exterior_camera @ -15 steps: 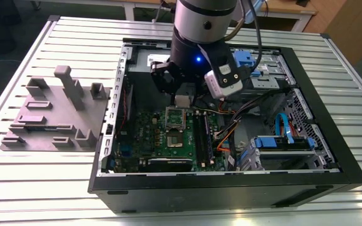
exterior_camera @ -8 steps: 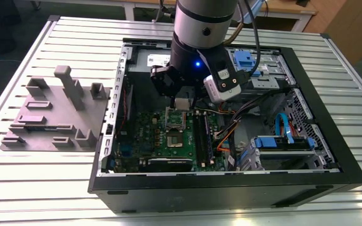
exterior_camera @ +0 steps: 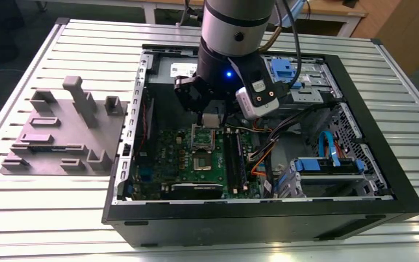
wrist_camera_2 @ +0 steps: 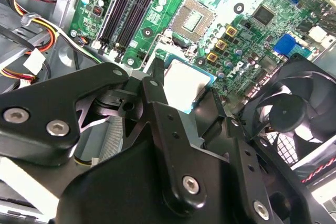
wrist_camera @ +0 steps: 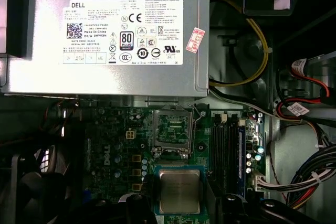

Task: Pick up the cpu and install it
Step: 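Place the cpu into insertion slot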

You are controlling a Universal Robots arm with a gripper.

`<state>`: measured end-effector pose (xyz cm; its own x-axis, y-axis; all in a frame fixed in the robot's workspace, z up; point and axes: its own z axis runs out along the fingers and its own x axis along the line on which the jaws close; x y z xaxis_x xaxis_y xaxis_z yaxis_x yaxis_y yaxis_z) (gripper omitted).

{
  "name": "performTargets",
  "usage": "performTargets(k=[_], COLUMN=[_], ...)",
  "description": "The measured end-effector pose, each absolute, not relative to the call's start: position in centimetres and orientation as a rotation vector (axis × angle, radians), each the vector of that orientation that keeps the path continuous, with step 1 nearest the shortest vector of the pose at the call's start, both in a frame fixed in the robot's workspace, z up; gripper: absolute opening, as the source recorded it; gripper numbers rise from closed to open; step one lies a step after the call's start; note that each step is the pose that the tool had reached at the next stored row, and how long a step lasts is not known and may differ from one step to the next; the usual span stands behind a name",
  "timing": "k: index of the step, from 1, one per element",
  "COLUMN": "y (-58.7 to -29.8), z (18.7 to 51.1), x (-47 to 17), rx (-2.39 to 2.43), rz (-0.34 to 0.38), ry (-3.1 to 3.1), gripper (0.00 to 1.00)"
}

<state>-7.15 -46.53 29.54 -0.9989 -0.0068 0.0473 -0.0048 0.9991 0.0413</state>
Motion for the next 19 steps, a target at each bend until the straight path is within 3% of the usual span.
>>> performTargets(k=[19], y=[-47.1], z=[28.0], x=[-7.1], rx=[0.011], rz=[-0.013], ry=[-3.114], gripper=[0.47])
